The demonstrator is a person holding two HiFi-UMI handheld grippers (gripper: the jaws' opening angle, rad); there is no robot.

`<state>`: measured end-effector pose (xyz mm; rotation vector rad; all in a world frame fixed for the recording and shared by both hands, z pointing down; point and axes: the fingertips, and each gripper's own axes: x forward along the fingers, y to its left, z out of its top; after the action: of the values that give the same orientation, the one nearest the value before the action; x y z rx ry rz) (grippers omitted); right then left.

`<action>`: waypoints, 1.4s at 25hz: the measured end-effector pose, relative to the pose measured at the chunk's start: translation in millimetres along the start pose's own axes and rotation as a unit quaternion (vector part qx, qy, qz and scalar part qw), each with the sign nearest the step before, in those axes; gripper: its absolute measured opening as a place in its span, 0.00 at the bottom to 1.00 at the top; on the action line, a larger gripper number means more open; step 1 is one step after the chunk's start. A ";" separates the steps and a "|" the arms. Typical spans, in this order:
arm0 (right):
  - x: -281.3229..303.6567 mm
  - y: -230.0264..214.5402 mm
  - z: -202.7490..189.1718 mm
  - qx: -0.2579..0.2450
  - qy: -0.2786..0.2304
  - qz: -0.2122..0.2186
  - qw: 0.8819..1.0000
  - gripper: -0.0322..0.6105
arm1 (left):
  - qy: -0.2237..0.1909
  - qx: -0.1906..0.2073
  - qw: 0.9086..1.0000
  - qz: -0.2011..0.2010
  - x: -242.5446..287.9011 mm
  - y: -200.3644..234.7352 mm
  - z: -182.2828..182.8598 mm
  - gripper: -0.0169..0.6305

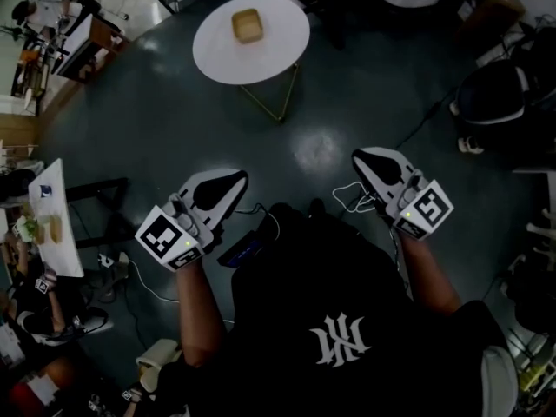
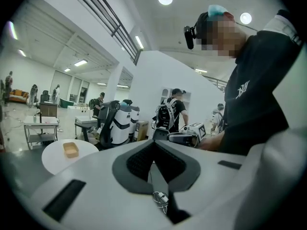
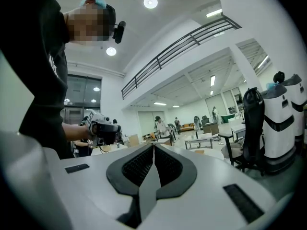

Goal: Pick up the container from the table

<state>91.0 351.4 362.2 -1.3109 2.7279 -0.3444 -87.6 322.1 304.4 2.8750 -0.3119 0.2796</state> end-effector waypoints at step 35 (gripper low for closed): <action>223.4 -286.3 72.3 -0.043 0.097 0.064 0.992 0.11 | -0.108 -0.068 0.987 0.097 134.4 337.0 68.9 0.03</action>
<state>181.5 -7.6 364.3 -1.1690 3.0033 -0.3655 -25.7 -40.4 338.5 2.7444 -0.6257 -0.0206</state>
